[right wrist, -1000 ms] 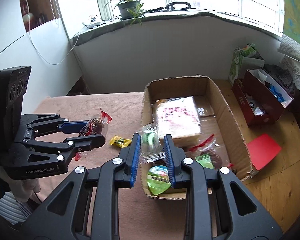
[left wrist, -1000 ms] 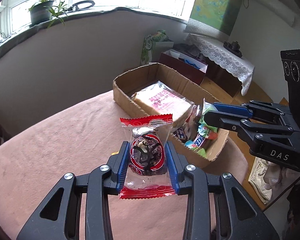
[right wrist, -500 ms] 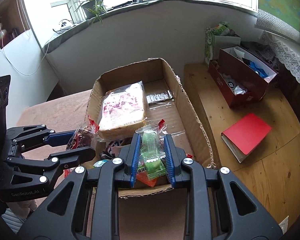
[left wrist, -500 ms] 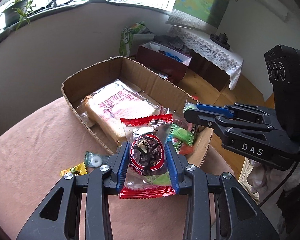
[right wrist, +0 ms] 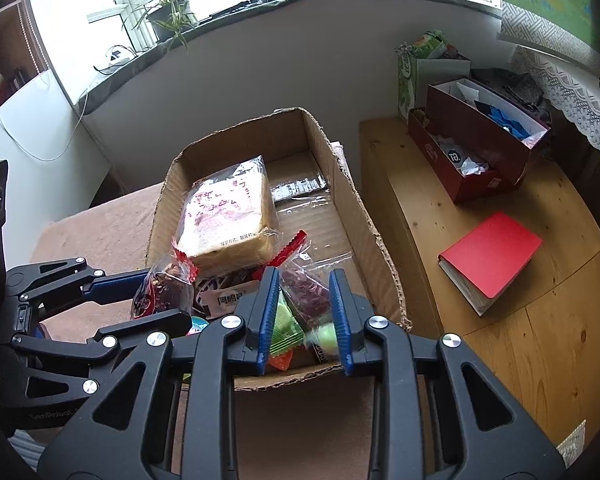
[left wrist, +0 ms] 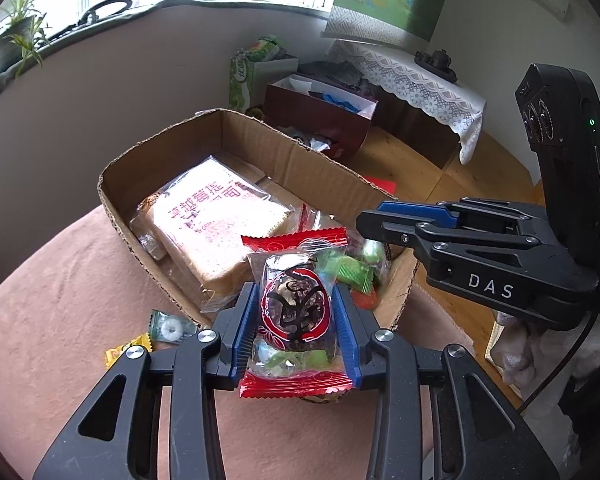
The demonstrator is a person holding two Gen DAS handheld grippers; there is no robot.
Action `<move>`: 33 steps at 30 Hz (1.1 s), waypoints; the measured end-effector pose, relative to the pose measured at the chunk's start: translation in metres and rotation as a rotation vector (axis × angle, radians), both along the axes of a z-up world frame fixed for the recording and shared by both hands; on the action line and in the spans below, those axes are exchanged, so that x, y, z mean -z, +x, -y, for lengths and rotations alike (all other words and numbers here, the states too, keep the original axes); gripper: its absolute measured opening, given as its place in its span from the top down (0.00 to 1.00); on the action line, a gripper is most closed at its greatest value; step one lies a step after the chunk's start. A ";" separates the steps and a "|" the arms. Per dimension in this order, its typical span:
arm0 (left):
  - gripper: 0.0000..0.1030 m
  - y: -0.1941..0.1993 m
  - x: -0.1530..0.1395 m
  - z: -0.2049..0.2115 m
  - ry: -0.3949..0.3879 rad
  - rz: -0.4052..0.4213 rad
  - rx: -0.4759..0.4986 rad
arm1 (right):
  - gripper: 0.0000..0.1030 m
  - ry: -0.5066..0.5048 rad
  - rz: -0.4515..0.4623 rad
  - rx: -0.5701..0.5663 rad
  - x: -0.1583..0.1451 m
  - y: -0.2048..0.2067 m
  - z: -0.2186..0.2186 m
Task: Organize snacks
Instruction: 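Lower the chocolate bag and green candy into the box and open both tools, then withdraw both tools from the box toward the yellow candy and teal mint packet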
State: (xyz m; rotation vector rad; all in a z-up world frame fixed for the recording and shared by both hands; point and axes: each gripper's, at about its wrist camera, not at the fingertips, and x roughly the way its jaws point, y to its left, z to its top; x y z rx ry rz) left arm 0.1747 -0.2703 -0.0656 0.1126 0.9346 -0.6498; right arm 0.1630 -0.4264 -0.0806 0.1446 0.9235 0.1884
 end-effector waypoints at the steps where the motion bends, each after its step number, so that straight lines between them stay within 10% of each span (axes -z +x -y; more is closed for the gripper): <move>1: 0.63 0.000 0.000 0.000 0.000 -0.001 -0.002 | 0.58 -0.001 0.004 0.003 -0.001 -0.001 0.000; 33: 0.63 0.024 0.011 -0.111 -0.012 -0.035 -0.212 | 0.53 0.054 0.094 -0.062 -0.033 -0.052 -0.044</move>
